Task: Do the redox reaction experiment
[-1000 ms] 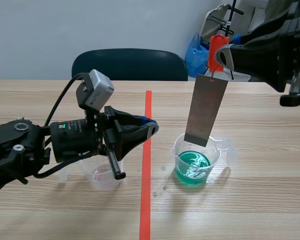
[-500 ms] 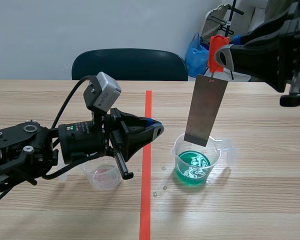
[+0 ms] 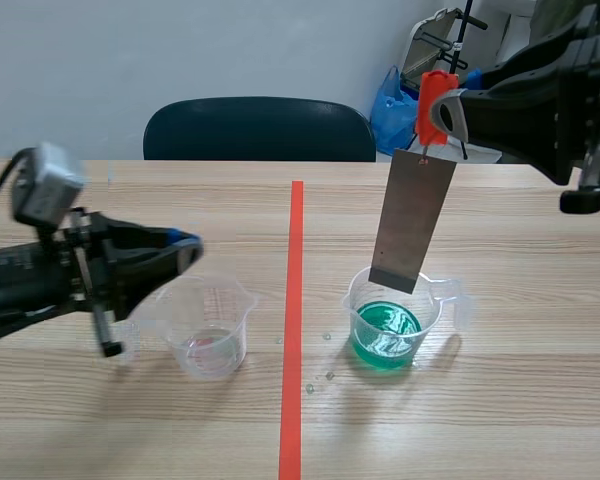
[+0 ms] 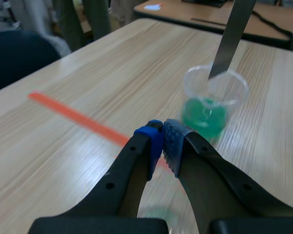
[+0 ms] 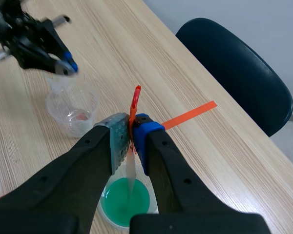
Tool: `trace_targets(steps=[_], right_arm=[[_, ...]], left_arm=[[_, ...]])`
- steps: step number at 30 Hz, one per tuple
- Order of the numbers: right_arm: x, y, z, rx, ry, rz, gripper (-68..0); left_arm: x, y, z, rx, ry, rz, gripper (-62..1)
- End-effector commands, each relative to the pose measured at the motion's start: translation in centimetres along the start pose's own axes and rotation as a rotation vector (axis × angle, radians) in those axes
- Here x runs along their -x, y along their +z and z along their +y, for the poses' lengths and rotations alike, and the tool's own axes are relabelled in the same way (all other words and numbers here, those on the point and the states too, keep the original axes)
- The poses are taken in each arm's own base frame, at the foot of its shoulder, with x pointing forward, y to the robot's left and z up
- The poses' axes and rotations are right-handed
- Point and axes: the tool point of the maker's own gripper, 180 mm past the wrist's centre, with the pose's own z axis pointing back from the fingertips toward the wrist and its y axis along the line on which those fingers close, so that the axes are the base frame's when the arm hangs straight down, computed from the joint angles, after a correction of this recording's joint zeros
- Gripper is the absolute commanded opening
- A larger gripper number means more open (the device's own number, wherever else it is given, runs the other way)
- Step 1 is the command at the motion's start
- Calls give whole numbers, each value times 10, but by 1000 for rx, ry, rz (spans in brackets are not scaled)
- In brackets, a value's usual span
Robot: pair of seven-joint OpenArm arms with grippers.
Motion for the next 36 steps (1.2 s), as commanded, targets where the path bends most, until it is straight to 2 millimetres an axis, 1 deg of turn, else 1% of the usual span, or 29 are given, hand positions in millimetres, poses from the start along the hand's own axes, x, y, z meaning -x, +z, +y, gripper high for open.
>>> trace_targets(steps=[1, 4, 6, 9, 14, 17, 20, 22, 25, 26, 27, 28, 31, 33, 36], right_arm=[[-15, 1, -4, 8, 28, -36, -667], [-14, 1, -4, 8, 28, -36, -667], [-14, 1, -4, 8, 28, -36, -667], [-14, 1, -4, 8, 28, -36, -667], [-14, 1, -4, 8, 28, -35, -667], [-14, 1, -4, 8, 28, -35, -667], [-14, 1, -4, 8, 28, -35, -667], [-14, 1, -4, 8, 28, -36, -667], [-15, 1, -4, 8, 28, -36, -667], [-15, 1, -4, 8, 28, -36, -667], [-15, 1, -4, 8, 28, -36, -667], [-14, 1, -4, 8, 28, -36, -667], [-15, 1, -4, 8, 28, -36, -667], [-15, 1, -4, 8, 28, -36, -667], [-15, 1, -4, 8, 28, -36, -667]], left_arm=[[-7, 27, 11, -49, -9, -19, -590], [-13, 78, 30, -139, -3, -19, -590], [-14, 109, 33, -173, 1, 5, -590], [-13, 145, 29, -199, 16, 36, -590], [-2, 194, 20, -285, 42, 62, -590], [5, 224, 12, -358, 65, 67, -590], [10, 252, -3, -424, 45, 78, -590], [13, 270, -14, -466, 16, 92, -580], [12, 288, -39, -492, -30, 101, -575], [10, 293, -47, -493, -43, 101, -559], [9, 297, -55, -500, -51, 101, -523], [7, 302, -61, -512, -61, 100, -467], [6, 312, -74, -550, -53, 107, -242], [8, 317, -80, -577, -43, 112, -122], [10, 324, -89, -614, -44, 132, -25]])
